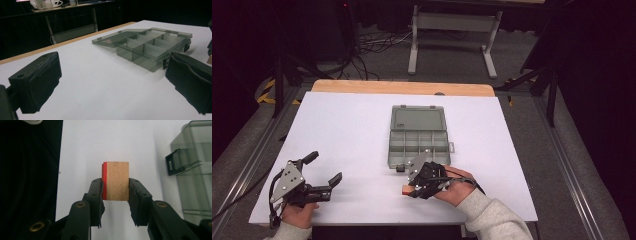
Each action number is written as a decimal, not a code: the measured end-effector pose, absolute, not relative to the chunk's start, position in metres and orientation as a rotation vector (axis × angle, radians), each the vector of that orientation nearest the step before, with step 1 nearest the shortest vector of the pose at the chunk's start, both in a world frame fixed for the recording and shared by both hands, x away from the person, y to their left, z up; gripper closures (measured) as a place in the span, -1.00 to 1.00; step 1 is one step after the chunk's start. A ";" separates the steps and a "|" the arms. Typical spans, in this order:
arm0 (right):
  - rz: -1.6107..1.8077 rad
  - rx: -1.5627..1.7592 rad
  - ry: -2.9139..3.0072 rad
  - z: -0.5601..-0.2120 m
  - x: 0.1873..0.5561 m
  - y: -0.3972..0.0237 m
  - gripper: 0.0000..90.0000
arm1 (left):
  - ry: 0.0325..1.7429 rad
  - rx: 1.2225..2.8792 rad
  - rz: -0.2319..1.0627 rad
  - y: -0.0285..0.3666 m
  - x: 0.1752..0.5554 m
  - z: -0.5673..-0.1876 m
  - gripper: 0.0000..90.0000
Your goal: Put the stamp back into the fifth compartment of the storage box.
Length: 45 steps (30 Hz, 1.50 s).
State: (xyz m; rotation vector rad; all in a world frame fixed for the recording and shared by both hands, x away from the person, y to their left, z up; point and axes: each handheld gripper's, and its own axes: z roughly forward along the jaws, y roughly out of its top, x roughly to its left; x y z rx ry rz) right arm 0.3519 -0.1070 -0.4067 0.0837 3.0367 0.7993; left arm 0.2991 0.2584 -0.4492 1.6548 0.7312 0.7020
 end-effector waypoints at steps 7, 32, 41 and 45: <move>0.911 0.135 2.987 -0.398 0.355 -0.114 0.46 | 0.725 1.660 0.712 0.259 0.299 -0.449 -0.97; 1.097 0.255 2.847 -0.377 0.369 -0.116 0.46 | 0.721 1.660 0.711 0.259 0.299 -0.449 -0.97; 1.090 0.295 2.817 -0.374 0.378 -0.112 0.46 | 0.720 1.666 0.714 0.259 0.300 -0.449 -0.97; 1.091 0.302 2.819 -0.372 0.383 -0.108 0.46 | 0.721 1.667 0.713 0.259 0.300 -0.450 -0.97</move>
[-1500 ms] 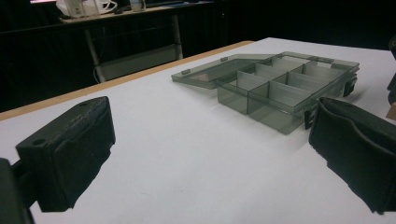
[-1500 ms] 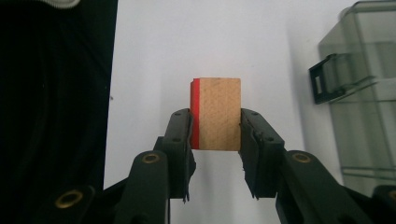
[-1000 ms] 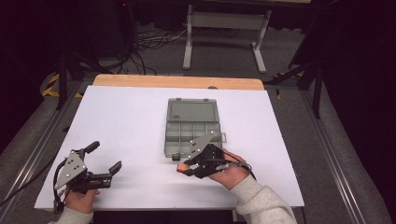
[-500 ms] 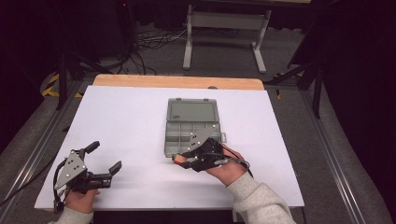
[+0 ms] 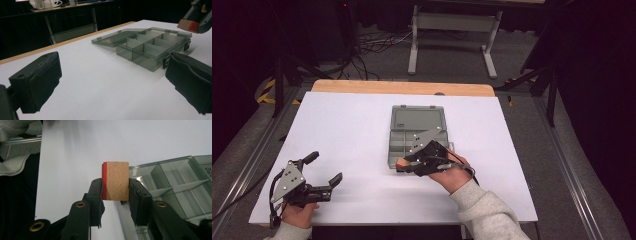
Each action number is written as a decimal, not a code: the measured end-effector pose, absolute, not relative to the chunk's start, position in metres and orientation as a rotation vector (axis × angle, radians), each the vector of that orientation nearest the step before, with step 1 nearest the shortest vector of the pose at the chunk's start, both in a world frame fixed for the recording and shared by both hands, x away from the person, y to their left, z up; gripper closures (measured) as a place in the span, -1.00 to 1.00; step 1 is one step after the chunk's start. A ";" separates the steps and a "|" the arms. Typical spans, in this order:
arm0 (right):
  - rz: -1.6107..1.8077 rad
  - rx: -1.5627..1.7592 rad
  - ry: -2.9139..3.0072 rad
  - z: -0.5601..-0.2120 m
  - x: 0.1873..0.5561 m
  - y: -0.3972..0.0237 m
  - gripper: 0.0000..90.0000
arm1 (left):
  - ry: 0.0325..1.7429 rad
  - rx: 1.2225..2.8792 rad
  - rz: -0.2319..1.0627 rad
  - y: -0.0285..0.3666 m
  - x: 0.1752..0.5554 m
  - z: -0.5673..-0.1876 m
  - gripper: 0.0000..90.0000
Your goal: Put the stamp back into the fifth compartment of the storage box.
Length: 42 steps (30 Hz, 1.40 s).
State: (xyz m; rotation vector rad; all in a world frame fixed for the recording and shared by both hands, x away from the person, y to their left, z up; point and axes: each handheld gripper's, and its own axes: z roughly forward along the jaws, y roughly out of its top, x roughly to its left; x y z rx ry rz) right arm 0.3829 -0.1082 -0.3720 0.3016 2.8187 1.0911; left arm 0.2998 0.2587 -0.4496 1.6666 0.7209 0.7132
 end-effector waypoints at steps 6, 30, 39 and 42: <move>1.085 0.319 2.806 -0.370 0.393 -0.101 0.46 | 0.721 1.667 0.708 0.258 0.300 -0.450 -0.97; 1.025 0.381 2.788 -0.377 0.421 -0.083 0.46 | 0.718 1.666 0.709 0.259 0.300 -0.450 -0.97; 1.007 0.411 2.788 -0.381 0.430 -0.081 0.46 | 0.721 1.665 0.707 0.259 0.300 -0.450 -0.97; 0.992 0.422 2.793 -0.384 0.434 -0.081 0.46 | 0.721 1.665 0.707 0.259 0.300 -0.450 -0.97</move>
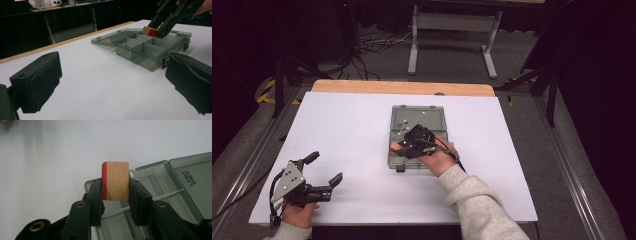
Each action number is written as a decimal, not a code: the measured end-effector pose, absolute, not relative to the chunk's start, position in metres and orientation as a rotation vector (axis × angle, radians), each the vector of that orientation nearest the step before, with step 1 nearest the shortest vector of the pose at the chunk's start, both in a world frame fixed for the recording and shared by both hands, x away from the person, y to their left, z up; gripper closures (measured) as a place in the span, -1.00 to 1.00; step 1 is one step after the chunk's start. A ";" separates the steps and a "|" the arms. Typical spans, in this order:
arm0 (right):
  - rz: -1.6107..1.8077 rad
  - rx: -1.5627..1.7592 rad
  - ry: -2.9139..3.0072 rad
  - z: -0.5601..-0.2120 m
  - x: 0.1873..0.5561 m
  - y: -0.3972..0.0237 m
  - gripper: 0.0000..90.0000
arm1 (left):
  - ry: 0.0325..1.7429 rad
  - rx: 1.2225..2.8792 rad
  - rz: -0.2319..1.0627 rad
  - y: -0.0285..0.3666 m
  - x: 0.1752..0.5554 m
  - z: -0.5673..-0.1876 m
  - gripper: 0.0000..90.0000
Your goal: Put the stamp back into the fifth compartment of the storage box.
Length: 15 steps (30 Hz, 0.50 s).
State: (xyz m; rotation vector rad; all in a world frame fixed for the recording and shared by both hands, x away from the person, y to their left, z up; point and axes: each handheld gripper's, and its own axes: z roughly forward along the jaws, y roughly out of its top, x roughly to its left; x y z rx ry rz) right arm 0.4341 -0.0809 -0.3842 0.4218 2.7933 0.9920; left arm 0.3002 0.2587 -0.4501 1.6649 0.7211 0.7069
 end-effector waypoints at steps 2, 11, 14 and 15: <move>0.988 0.427 2.795 -0.385 0.436 -0.081 0.46 | 0.719 1.665 0.704 0.259 0.300 -0.450 -0.97; 0.947 0.442 2.819 -0.393 0.441 -0.078 0.46 | 0.718 1.667 0.701 0.258 0.300 -0.450 -0.97; 0.945 0.444 2.829 -0.395 0.442 -0.077 0.46 | 0.721 1.666 0.703 0.259 0.300 -0.450 -0.97; 0.942 0.442 2.836 -0.396 0.443 -0.077 0.46 | 0.721 1.667 0.702 0.259 0.301 -0.451 -0.97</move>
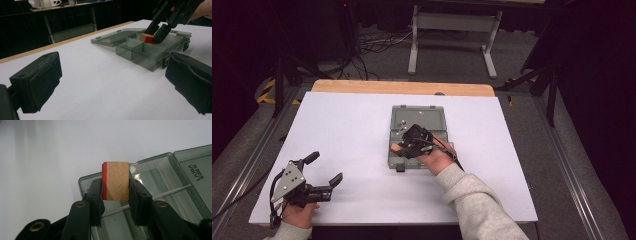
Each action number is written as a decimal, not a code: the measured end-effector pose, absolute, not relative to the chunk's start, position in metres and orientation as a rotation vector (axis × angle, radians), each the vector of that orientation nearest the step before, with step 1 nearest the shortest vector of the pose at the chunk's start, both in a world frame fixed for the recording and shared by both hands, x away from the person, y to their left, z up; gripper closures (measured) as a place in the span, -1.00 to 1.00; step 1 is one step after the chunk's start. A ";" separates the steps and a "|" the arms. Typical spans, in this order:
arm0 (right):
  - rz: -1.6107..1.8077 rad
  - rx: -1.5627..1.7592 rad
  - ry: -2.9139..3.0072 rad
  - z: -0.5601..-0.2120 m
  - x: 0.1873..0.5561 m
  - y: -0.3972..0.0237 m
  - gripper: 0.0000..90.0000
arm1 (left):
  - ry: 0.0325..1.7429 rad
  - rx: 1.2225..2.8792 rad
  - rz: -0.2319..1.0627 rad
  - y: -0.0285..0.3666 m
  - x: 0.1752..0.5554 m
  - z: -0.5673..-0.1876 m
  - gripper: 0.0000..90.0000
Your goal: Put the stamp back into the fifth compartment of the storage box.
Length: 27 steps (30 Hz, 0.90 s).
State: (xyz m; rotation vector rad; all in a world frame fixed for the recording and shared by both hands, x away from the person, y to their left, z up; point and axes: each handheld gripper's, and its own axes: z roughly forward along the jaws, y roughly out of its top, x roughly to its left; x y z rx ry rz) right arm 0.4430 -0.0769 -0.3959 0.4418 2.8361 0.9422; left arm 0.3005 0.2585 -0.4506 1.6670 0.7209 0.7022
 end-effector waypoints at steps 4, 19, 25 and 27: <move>0.931 0.457 2.856 -0.400 0.445 -0.076 0.46 | 0.720 1.670 0.701 0.258 0.301 -0.451 -0.97; 0.883 0.452 2.903 -0.408 0.448 -0.071 0.46 | 0.722 1.668 0.700 0.259 0.301 -0.451 -0.97; 0.858 0.433 2.906 -0.409 0.446 -0.068 0.45 | 0.721 1.668 0.700 0.259 0.301 -0.451 -0.97; 0.849 0.420 2.906 -0.410 0.445 -0.068 0.45 | 0.723 1.667 0.701 0.259 0.301 -0.451 -0.97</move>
